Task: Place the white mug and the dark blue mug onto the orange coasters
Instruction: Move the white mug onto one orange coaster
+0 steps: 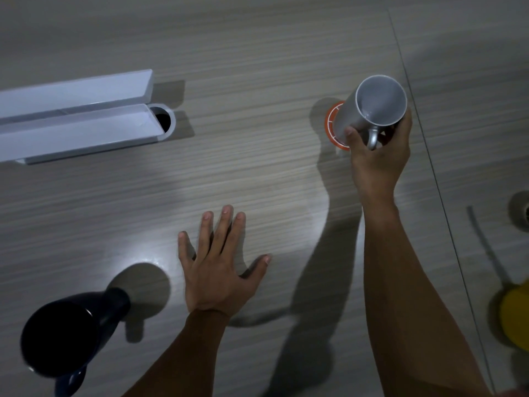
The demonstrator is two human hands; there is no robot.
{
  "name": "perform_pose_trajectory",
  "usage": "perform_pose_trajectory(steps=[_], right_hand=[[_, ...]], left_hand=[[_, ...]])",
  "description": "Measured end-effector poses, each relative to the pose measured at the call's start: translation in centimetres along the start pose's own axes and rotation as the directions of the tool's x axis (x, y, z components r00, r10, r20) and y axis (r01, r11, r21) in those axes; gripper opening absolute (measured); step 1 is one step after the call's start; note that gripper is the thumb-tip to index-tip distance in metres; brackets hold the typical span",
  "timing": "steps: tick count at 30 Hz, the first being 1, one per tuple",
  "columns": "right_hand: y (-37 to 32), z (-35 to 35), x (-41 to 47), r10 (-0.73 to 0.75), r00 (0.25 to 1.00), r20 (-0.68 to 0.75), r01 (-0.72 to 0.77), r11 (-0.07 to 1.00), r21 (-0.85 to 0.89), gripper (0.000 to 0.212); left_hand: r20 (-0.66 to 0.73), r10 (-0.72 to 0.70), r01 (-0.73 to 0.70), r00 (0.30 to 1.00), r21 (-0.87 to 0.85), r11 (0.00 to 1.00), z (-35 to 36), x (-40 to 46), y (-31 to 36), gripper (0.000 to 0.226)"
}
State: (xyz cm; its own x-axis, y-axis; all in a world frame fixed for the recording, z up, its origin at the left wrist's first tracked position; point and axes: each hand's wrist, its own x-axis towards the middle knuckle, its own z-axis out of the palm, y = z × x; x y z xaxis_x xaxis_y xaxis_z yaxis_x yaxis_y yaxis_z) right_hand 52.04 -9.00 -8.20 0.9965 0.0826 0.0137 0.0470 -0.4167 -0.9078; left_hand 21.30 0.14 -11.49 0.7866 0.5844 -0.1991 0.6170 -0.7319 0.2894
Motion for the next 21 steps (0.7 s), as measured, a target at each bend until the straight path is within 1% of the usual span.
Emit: perform_pose_trajectory(steps=[8,12,15,18,19,21], right_hand=[[-0.5,-0.1,-0.2,0.013,1.000,0.019,-0.013,1.000,-0.007,0.093],[-0.9,-0.9,-1.4,0.039,0.997,0.073,-0.040,0.999,-0.001,0.091],[-0.5,-2.1,-3.6,0.047,0.994,0.101,-0.046,0.999,-0.013,0.089],[-0.2,-3.6,-6.7,0.077,0.990,0.114,-0.068,0.995,-0.076,0.092],[-0.1,-4.1,-7.9,0.087,0.989,0.120,-0.076,0.993,-0.094,0.091],[0.0,-5.1,-10.8,0.094,0.986,0.140,-0.081,0.992,-0.099,0.081]], left_hand=[[0.021,-0.007,0.007,1.000,-0.002,1.000,-0.1,0.0,0.1,0.088],[0.024,-0.011,0.011,1.000,-0.012,1.000,-0.3,-0.1,0.2,0.088],[0.023,0.003,-0.002,1.000,-0.034,0.999,-0.4,-0.2,0.1,0.088],[0.024,0.019,-0.018,1.000,-0.045,0.999,-1.0,-0.3,0.2,0.086],[0.033,0.014,-0.013,0.999,-0.034,0.999,-1.2,-0.4,0.3,0.086],[0.051,0.004,-0.003,0.999,-0.012,1.000,-1.6,-0.4,0.5,0.086]])
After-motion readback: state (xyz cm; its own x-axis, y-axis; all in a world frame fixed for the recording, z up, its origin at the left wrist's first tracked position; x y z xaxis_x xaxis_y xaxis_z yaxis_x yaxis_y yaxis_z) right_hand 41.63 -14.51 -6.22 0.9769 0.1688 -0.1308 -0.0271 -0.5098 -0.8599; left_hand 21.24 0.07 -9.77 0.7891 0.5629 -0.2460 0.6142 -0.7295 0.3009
